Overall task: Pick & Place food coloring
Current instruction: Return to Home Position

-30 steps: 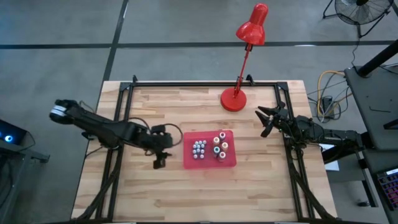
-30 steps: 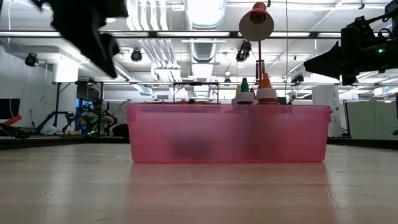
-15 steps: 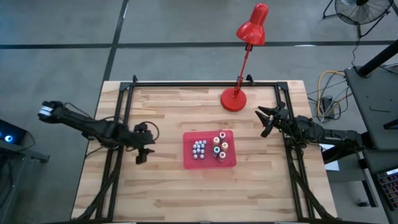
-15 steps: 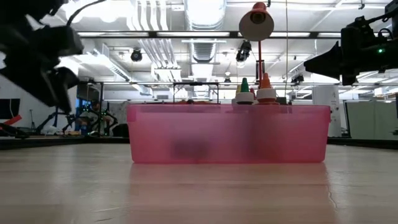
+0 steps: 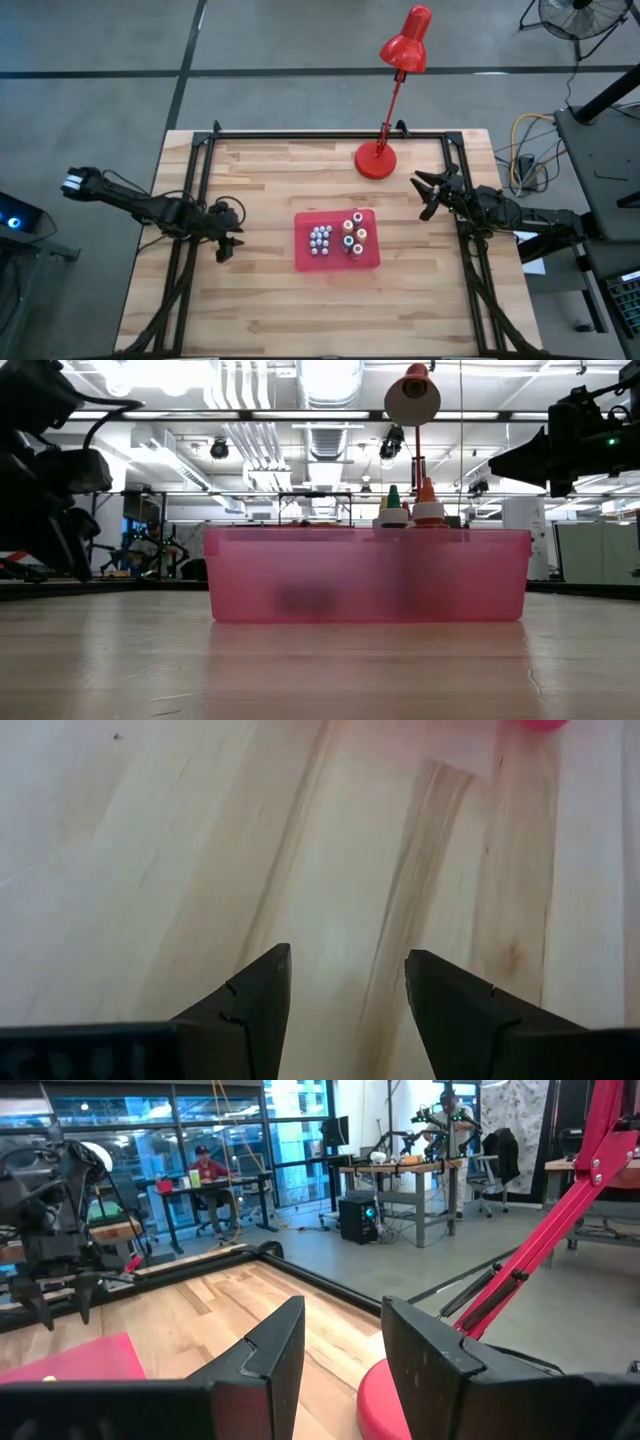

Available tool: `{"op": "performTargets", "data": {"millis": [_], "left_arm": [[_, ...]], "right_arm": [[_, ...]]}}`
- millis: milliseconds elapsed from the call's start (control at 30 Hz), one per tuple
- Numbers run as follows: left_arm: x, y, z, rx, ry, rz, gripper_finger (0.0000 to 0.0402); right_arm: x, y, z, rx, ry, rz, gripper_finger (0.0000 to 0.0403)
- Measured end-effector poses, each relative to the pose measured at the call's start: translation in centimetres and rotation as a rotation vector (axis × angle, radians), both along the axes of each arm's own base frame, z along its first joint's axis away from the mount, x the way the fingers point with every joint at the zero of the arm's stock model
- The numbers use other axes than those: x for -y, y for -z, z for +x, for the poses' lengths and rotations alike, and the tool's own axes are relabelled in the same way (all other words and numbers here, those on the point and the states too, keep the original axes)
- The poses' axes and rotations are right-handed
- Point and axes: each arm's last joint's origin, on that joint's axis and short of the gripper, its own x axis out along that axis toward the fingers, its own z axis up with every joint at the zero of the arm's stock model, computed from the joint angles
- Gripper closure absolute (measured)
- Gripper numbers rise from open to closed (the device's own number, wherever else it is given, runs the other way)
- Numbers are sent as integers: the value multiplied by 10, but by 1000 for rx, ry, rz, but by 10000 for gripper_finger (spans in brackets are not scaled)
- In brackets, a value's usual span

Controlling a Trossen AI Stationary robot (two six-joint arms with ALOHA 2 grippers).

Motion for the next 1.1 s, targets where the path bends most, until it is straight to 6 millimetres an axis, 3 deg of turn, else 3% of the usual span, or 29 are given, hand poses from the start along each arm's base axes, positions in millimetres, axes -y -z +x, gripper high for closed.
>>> {"op": "performTargets", "data": {"millis": [200,433,633,1100], "left_arm": [[-2,10,-8,27,-1,-8,232],[-3,4,-10,109,1,-34,232],[-6,-4,-11,244,31,116,232],[-20,-19,-24,471,-308,259,232]], "right_arm": [[0,0,0,0,0,0,275],[0,0,0,0,0,0,275],[0,0,0,0,0,0,275],[0,0,0,-1,0,0,275]]}}
